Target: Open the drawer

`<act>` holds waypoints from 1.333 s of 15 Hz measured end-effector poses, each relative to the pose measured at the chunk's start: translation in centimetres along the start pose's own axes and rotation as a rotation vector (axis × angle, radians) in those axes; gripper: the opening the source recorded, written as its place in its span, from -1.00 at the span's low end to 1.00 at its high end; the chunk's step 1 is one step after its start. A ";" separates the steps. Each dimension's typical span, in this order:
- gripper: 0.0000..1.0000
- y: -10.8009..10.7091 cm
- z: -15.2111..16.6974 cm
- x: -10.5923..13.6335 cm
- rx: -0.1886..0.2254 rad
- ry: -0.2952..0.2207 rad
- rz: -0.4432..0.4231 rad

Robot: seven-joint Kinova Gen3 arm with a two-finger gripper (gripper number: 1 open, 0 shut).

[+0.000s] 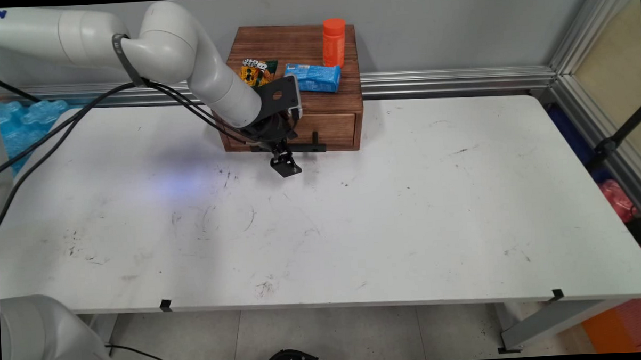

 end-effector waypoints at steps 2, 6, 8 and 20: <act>1.00 0.3 0.0 0.1 -0.007 -0.002 -0.005; 1.00 0.8 0.2 -0.1 -0.017 -0.008 -0.009; 1.00 1.1 0.4 -0.4 -0.018 -0.013 -0.010; 1.00 2.7 1.0 -1.3 -0.036 -0.031 -0.025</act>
